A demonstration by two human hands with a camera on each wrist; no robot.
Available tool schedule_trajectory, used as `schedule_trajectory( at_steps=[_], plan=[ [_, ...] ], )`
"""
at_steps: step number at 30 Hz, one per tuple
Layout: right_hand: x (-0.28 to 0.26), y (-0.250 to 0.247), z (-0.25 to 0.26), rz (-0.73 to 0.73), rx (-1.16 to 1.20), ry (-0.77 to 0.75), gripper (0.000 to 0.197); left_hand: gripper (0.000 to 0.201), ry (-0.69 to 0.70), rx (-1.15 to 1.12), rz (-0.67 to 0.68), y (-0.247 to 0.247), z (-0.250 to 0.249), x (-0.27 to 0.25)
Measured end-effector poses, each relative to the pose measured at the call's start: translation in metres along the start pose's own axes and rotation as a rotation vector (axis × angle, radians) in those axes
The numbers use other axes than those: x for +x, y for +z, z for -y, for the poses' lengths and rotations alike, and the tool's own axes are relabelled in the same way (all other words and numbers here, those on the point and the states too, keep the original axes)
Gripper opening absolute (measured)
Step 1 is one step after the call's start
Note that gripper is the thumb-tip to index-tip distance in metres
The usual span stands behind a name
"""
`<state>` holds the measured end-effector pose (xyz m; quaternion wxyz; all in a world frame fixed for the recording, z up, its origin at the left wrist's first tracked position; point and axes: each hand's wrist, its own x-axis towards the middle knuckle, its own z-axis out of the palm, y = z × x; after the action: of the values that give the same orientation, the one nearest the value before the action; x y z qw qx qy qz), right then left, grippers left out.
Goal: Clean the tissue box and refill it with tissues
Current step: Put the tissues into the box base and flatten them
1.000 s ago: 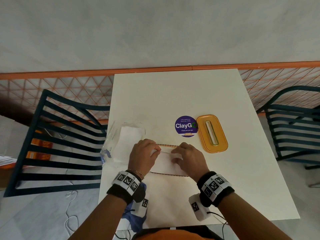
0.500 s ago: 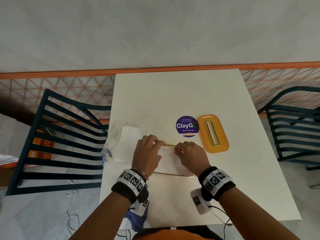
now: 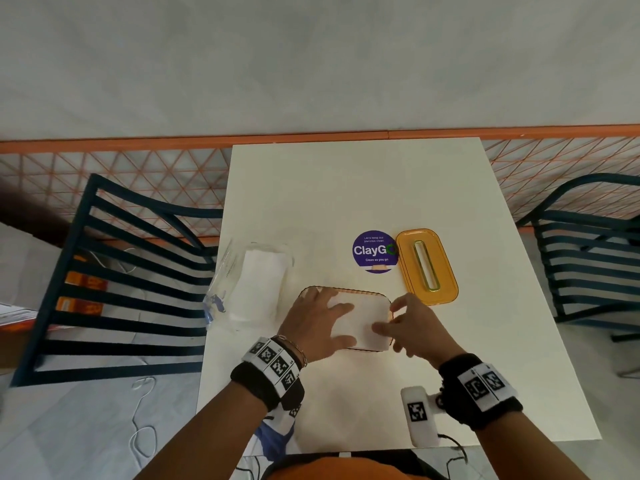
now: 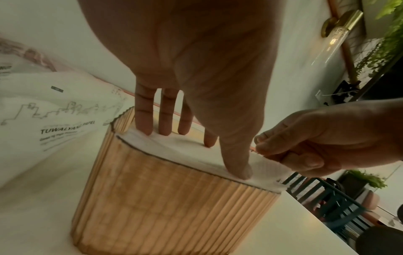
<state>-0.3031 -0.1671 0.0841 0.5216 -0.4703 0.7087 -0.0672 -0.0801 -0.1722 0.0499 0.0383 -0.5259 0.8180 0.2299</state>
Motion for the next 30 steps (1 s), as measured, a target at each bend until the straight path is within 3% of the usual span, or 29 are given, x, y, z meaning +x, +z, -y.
schedule_trajectory(
  at_steps=[4, 10, 14, 19, 30],
  plan=[
    [-0.014, 0.001, -0.016, 0.183, 0.002, -0.095, 0.037, 0.088, -0.041, 0.057, 0.045, 0.001, -0.005, 0.001],
    [-0.008, 0.004, -0.026, 0.107, -0.138, -0.199, 0.035, 0.091, -0.062, 0.053, 0.064, -0.003, -0.008, 0.004],
    [-0.006, 0.006, -0.03, 0.066, -0.069, -0.194, 0.025, 0.088, -0.067, 0.041, 0.078, -0.005, -0.01, 0.003],
    [-0.007, 0.005, -0.034, 0.113, -0.009, -0.18, 0.033, 0.084, -0.075, 0.026, 0.093, -0.008, -0.01, 0.0],
    [-0.008, 0.007, -0.036, 0.066, 0.118, -0.166, 0.03, 0.061, -0.099, -0.086, 0.172, -0.019, -0.006, 0.001]
  ],
)
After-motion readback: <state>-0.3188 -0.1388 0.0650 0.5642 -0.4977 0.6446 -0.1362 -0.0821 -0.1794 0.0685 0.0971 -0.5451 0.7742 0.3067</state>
